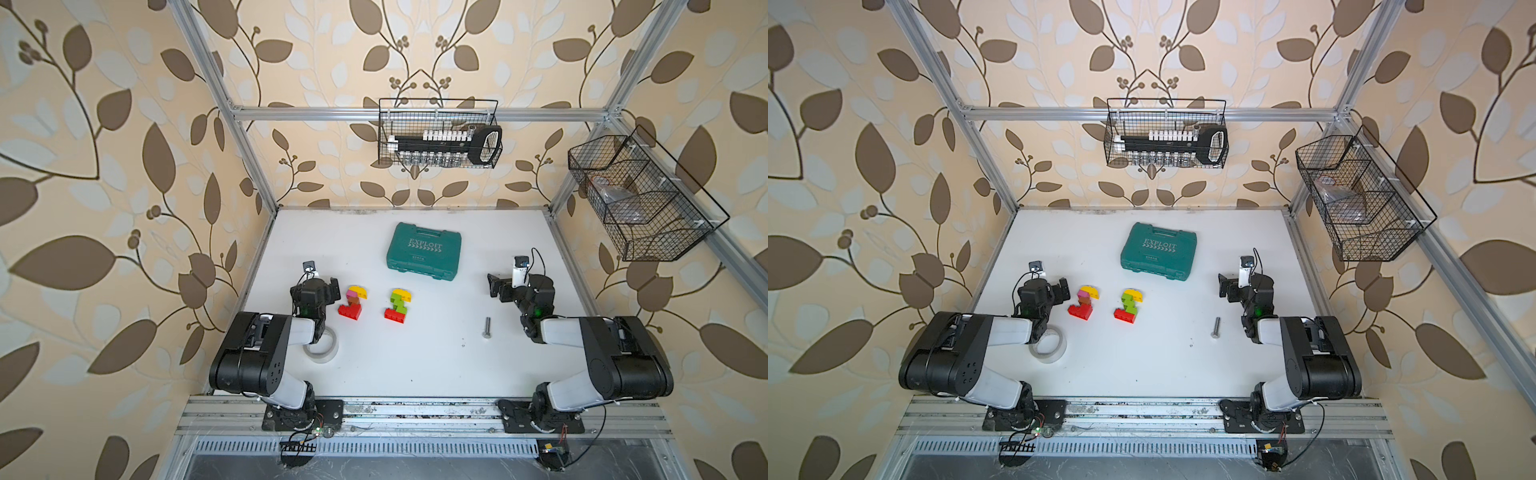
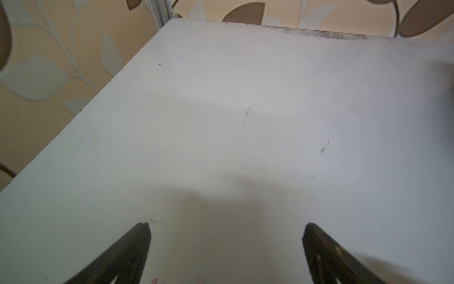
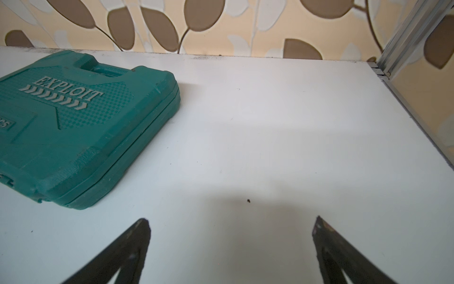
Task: Assemble the letter s with lego
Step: Reset both arms
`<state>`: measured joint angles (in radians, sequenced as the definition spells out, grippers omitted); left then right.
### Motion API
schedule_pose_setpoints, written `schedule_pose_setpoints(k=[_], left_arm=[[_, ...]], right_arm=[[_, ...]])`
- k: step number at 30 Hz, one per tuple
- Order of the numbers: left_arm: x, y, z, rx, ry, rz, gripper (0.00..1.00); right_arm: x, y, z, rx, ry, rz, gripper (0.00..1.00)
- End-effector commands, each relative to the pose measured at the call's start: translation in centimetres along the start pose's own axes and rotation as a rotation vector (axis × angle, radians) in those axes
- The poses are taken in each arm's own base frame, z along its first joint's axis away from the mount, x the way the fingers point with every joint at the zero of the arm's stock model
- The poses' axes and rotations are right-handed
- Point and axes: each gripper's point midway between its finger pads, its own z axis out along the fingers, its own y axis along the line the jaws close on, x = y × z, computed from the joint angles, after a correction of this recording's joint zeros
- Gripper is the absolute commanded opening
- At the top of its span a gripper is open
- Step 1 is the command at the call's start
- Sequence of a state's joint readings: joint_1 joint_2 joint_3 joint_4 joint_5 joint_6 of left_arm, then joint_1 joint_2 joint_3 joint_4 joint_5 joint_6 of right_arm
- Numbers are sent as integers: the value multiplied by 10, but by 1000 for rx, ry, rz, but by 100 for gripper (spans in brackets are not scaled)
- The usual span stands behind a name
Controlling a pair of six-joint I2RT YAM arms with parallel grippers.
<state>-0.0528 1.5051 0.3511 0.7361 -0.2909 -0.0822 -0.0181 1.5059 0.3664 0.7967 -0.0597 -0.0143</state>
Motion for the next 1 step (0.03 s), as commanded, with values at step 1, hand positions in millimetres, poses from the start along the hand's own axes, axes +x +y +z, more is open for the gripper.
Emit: schedule_pose_setpoints(k=[1], left_arm=[[-20, -4, -1, 14, -58, -4, 99]], right_arm=[[-6, 2, 4, -6, -6, 3, 99]])
